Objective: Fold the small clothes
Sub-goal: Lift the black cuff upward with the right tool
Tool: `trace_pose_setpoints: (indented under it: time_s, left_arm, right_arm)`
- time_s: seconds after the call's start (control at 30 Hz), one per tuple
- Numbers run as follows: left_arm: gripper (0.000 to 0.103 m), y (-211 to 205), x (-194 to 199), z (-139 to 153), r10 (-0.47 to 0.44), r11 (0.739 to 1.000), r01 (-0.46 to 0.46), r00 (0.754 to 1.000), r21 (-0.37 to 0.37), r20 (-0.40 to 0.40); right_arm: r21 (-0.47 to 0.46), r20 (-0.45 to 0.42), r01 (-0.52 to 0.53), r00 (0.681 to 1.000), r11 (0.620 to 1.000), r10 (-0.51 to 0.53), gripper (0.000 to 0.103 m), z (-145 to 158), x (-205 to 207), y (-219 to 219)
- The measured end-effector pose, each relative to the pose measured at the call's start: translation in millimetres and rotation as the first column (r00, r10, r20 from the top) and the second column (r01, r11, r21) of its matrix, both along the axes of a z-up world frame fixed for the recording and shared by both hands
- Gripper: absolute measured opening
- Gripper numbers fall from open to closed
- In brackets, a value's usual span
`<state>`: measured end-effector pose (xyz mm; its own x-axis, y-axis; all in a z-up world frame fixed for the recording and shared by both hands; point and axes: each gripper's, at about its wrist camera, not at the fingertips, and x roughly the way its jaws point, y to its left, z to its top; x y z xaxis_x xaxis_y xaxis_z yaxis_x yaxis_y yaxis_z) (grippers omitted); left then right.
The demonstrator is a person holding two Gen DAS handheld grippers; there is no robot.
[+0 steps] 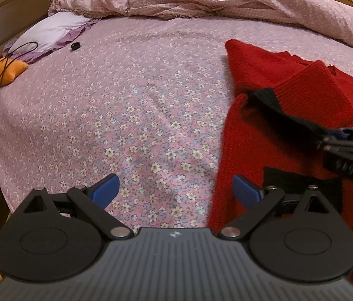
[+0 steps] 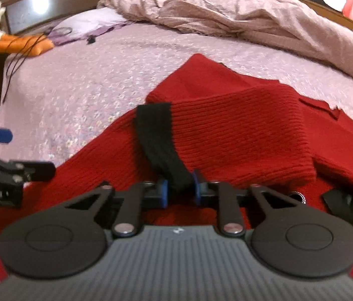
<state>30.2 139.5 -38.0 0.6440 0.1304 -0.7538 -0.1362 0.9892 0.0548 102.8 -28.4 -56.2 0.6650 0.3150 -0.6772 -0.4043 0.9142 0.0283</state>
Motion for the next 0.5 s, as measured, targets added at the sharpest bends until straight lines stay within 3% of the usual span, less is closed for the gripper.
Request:
trace_pose_setpoints:
  time_s: [0.17, 0.5]
  left_arm:
    - [0.099, -8.3, 4.2, 7.0, -0.032, 0.999, 0.032, 0.999, 0.012, 0.017]
    - [0.099, -35.2, 27.2, 27.1, -0.117, 0.993, 0.115, 0.990, 0.033, 0.083]
  right_arm:
    - [0.154, -0.017, 0.060, 0.998, 0.986, -0.058, 0.020, 19.1, 1.5, -31.9]
    - [0.271, 0.054, 0.192, 0.975, 0.943, -0.214, 0.020, 55.5, -4.6, -99.7]
